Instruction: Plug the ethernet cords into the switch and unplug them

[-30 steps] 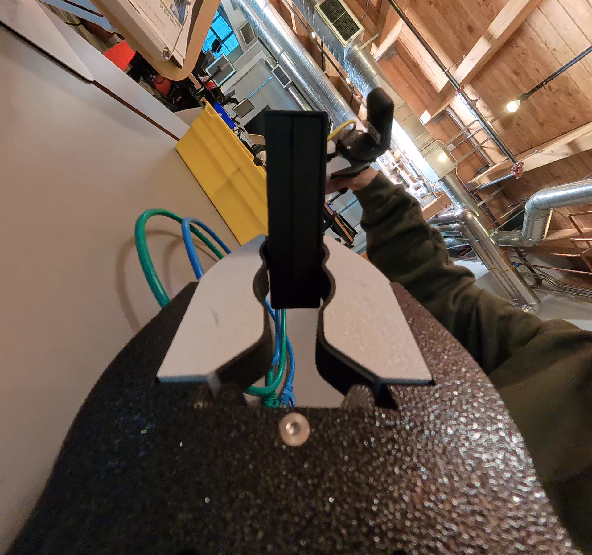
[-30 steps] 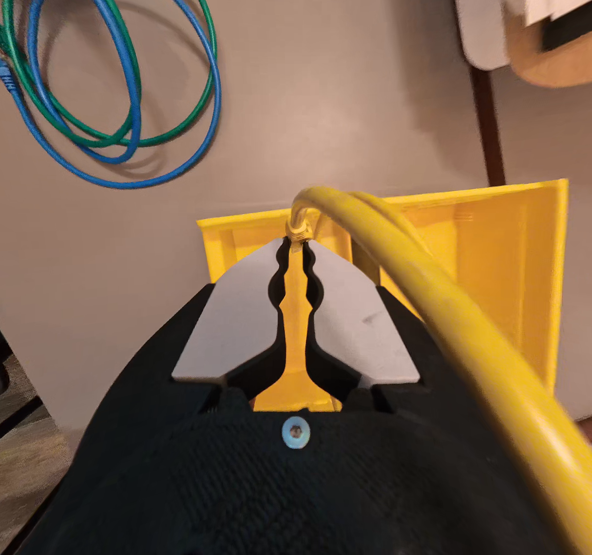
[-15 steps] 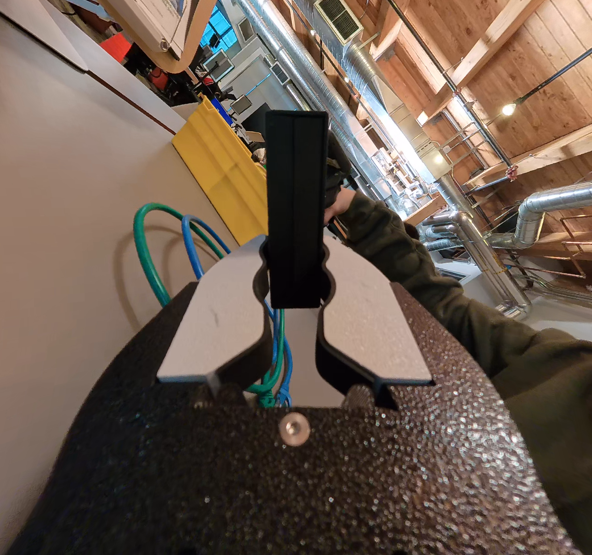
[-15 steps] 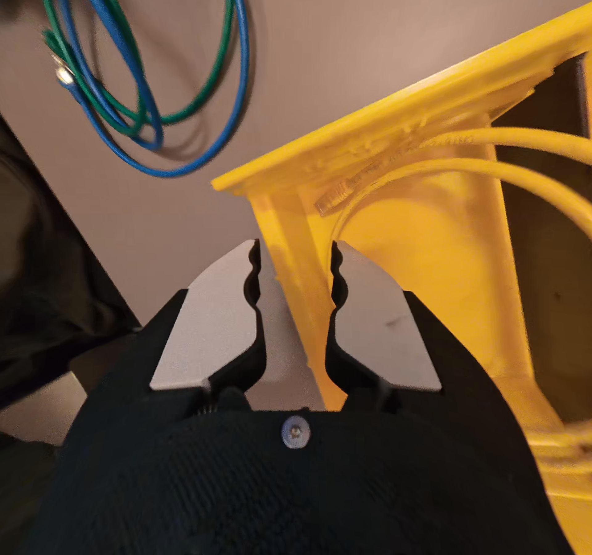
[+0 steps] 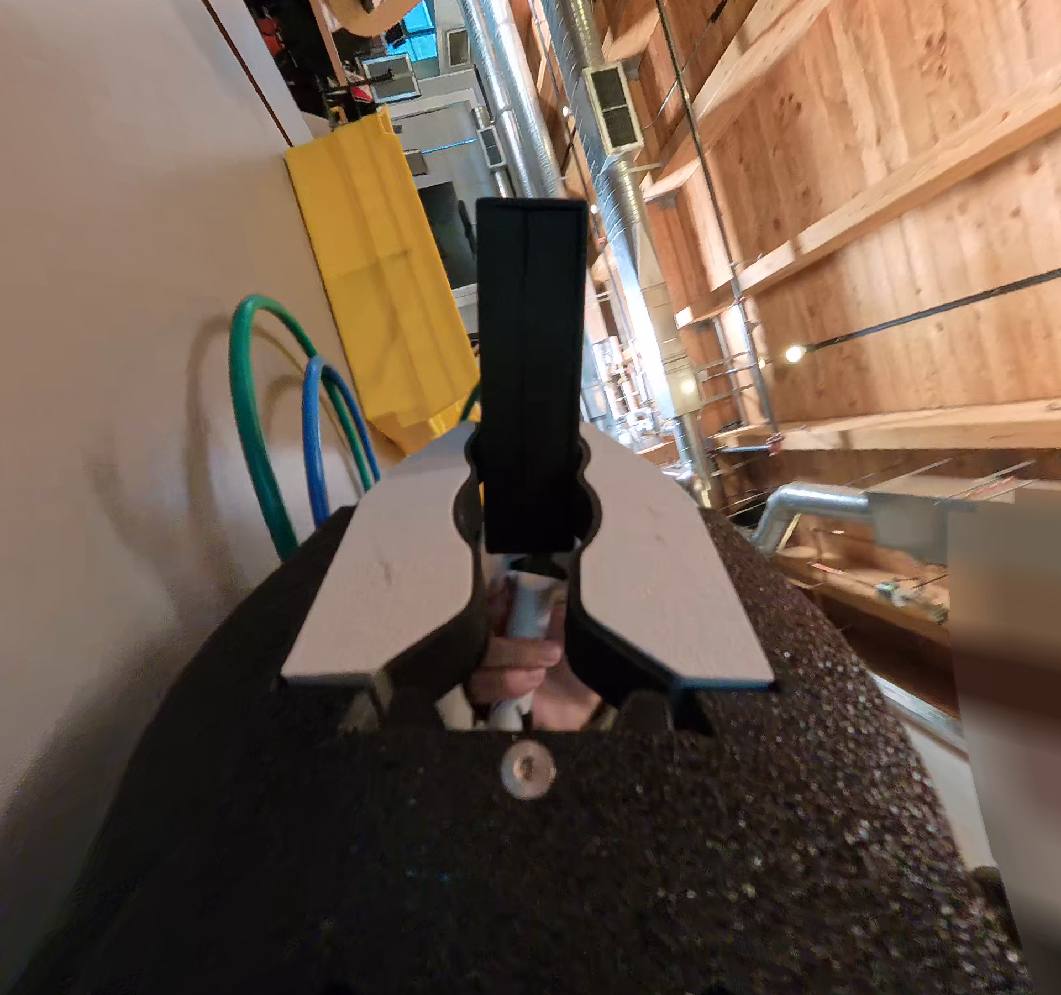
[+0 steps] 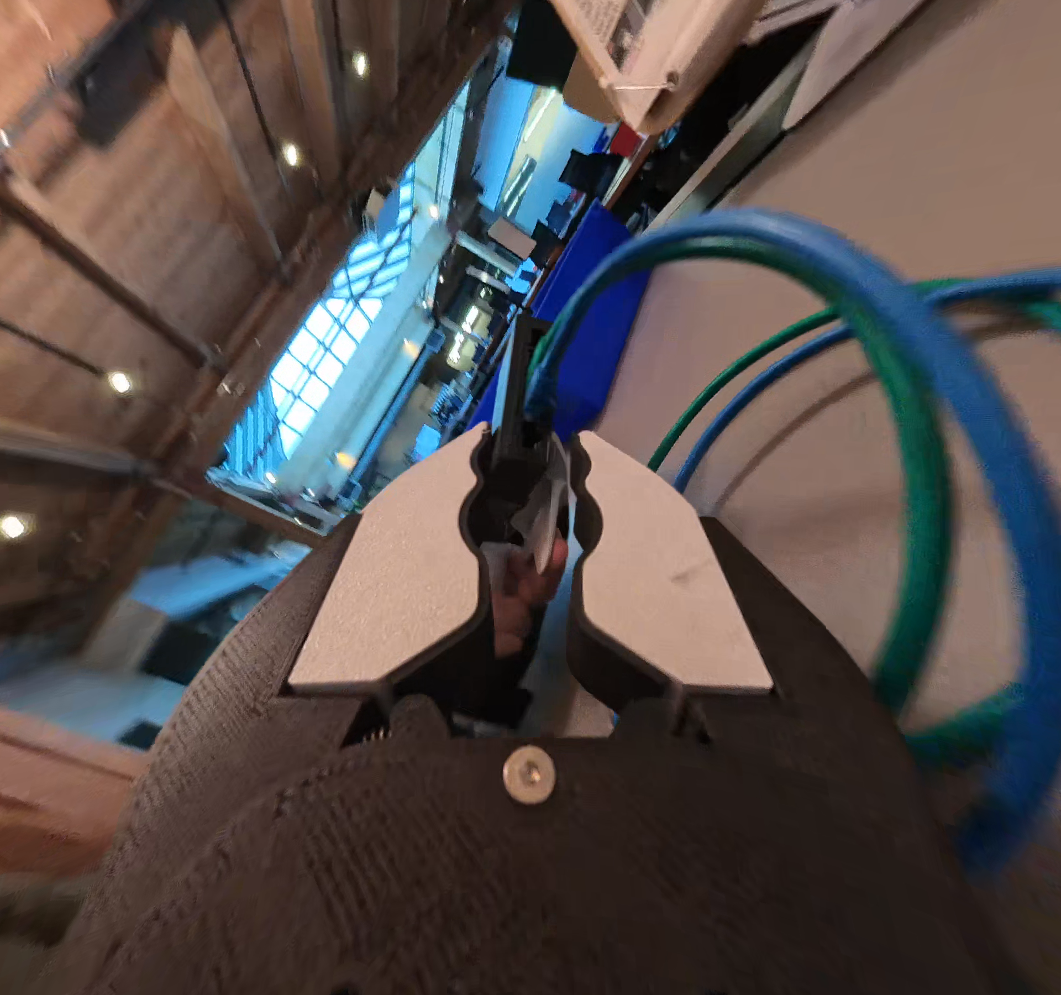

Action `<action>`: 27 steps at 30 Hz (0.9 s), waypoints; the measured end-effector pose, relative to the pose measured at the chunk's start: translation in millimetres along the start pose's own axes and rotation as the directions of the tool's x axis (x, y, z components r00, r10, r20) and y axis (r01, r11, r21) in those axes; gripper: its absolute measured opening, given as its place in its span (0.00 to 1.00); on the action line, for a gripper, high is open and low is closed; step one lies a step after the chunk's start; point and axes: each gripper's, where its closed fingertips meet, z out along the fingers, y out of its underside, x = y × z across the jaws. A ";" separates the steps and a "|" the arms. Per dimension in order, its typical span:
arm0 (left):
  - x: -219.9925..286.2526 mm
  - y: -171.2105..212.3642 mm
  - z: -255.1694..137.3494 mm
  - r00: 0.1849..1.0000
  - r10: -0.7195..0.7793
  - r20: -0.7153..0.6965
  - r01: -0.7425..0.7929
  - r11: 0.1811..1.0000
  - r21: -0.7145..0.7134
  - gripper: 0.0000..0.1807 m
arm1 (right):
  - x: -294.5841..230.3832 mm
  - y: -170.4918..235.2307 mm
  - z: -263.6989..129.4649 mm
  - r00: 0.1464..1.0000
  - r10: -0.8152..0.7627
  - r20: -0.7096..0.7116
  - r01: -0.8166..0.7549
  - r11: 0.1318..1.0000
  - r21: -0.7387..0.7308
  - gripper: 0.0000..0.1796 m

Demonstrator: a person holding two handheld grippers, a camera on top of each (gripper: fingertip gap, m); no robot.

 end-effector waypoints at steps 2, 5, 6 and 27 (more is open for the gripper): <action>1.9 3.2 1.7 0.999 -0.033 -0.011 0.033 0.999 0.007 0.15 | 4.8 8.1 16.1 0.997 0.073 -0.009 -0.073 0.997 0.004 0.14; 6.1 3.2 2.4 0.998 -0.050 -0.028 0.050 0.998 0.027 0.15 | 4.3 15.0 30.7 0.997 0.066 -0.026 -0.067 0.997 -0.029 0.16; 7.6 2.9 2.4 0.998 -0.052 -0.035 0.054 0.998 0.031 0.15 | 3.9 15.7 32.7 0.998 0.059 -0.038 -0.060 0.998 -0.023 0.17; 8.3 15.5 9.9 1.000 -0.014 -0.021 0.014 1.000 0.006 0.15 | -1.7 10.2 35.0 0.982 0.180 0.054 -0.187 0.971 0.152 0.08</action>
